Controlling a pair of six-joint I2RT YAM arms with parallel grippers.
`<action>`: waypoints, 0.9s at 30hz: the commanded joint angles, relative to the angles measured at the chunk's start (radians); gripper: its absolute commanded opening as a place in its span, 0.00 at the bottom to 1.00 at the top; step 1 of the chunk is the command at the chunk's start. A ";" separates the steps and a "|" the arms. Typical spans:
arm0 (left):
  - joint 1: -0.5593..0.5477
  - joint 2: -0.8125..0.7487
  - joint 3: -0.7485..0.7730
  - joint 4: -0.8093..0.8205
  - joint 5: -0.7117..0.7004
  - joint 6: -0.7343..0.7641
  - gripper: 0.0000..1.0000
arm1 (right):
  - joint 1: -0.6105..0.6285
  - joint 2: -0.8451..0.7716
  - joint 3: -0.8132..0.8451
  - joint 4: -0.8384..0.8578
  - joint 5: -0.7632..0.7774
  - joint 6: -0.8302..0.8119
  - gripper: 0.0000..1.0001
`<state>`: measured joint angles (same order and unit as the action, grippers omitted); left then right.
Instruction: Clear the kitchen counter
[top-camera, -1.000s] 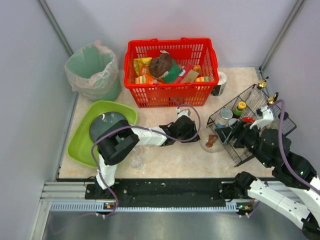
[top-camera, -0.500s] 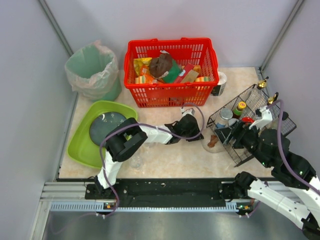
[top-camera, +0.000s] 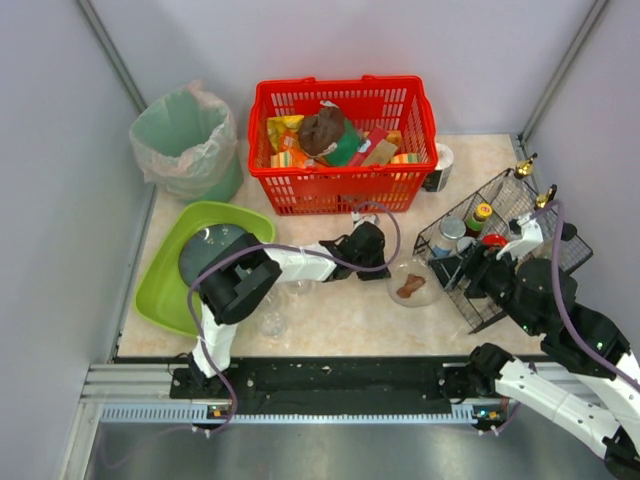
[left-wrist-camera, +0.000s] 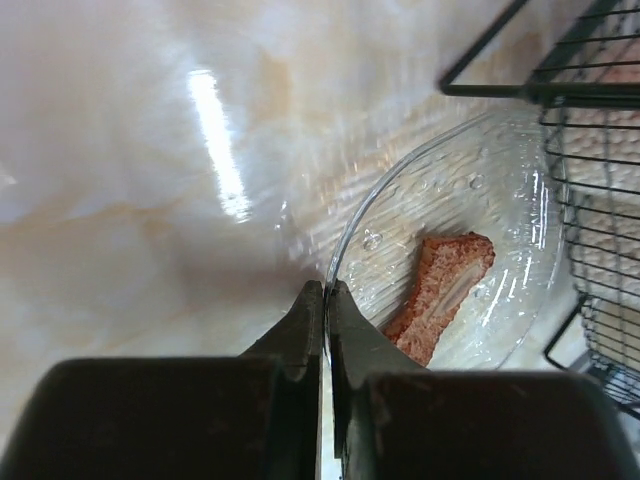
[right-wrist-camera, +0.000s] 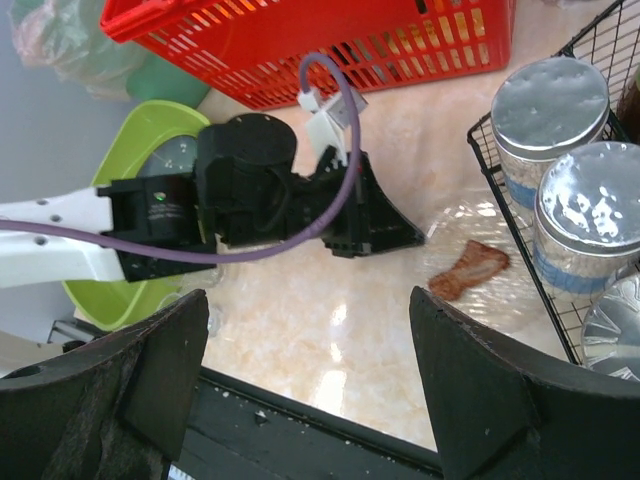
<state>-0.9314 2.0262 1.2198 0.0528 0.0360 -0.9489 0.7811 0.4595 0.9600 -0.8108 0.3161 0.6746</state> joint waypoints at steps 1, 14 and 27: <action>0.032 -0.087 -0.031 -0.230 -0.068 0.131 0.00 | -0.006 -0.012 -0.017 0.002 0.001 0.008 0.80; 0.140 -0.210 -0.138 -0.320 0.010 0.259 0.13 | -0.006 0.015 -0.056 0.009 -0.015 0.023 0.80; 0.140 -0.123 -0.098 -0.324 0.028 0.260 0.31 | -0.006 -0.004 -0.069 0.009 -0.008 0.022 0.80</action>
<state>-0.7887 1.8473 1.1110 -0.2283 0.0685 -0.7059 0.7811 0.4656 0.8963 -0.8158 0.3092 0.6918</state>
